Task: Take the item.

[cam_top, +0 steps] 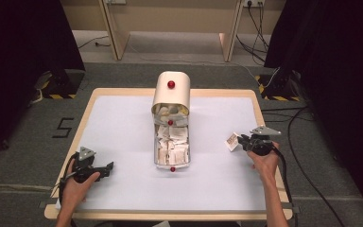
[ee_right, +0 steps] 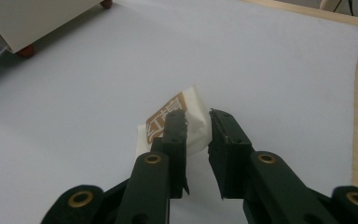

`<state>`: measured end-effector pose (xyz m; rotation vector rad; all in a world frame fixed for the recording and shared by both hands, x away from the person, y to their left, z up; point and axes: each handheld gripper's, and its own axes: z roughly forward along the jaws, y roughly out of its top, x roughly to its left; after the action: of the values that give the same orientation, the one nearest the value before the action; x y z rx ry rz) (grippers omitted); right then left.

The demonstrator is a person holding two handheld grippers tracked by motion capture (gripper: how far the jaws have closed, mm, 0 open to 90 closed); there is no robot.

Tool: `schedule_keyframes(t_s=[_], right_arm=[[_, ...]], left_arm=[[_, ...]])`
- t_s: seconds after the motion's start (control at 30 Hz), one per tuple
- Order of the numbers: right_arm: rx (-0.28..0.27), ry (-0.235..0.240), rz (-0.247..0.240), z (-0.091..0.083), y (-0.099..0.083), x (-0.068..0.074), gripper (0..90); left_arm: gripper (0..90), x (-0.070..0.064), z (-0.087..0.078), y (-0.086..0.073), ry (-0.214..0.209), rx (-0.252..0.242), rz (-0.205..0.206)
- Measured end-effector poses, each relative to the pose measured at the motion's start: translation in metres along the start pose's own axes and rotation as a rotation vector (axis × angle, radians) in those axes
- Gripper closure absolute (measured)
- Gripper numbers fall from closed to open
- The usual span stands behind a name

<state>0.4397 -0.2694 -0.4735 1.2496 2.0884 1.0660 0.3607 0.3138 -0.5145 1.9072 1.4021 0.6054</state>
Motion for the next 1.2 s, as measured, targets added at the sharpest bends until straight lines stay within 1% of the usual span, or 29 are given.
schedule_keyframes(t_s=[0.23,0.43,0.5,0.6,0.63,0.67,0.77,0.8,0.83,0.87,0.97,1.03,1.17,1.2], right_arm=[[0.001,-0.005,-0.002,-0.001,0.000,-0.001,74.6],[-0.001,-0.004,0.004,-0.002,0.001,-0.002,71.0],[-0.004,-0.007,0.003,-0.003,0.002,-0.002,68.4],[-0.010,-0.010,0.013,-0.004,0.004,0.000,61.9],[-0.018,-0.014,0.012,-0.004,0.006,0.002,59.1],[-0.018,-0.014,0.012,-0.004,0.006,0.002,59.1],[-0.024,-0.008,0.006,-0.005,0.009,0.005,53.2],[-0.025,-0.010,0.011,-0.005,0.010,0.006,50.8],[-0.029,-0.003,0.025,-0.004,0.011,0.008,47.2],[-0.029,-0.003,0.025,-0.004,0.011,0.008,47.2],[-0.023,0.005,0.023,-0.004,0.014,0.012,43.5],[-0.013,0.026,0.023,-0.003,0.017,0.016,39.2],[-0.009,0.035,0.016,-0.003,0.019,0.022,37.7],[-0.012,0.044,0.015,-0.003,0.020,0.023,37.3]], left_arm=[[11.4,0.000,0.000,0.000,0.000,0.000,0.000],[11.3,0.000,0.000,0.000,0.000,0.000,0.000],[11.3,0.000,0.000,0.000,0.000,0.000,0.000],[11.3,0.000,0.000,0.000,0.000,0.000,0.001],[11.3,0.000,0.000,0.000,-0.001,0.000,-0.001],[11.3,0.000,0.000,0.000,0.000,0.000,0.000],[11.3,0.000,0.000,0.000,0.000,0.000,0.001],[11.3,0.000,0.000,0.000,0.000,0.000,0.000],[11.3,0.000,0.000,0.000,0.000,0.000,0.000],[11.3,0.000,0.000,0.000,0.000,0.000,0.000],[11.3,0.000,0.000,0.000,-0.001,0.000,0.000],[11.3,0.000,0.000,0.000,-0.001,0.000,0.000],[11.3,0.000,0.000,0.000,0.000,0.000,-0.001],[11.3,0.000,0.000,0.000,0.000,0.000,0.000]])
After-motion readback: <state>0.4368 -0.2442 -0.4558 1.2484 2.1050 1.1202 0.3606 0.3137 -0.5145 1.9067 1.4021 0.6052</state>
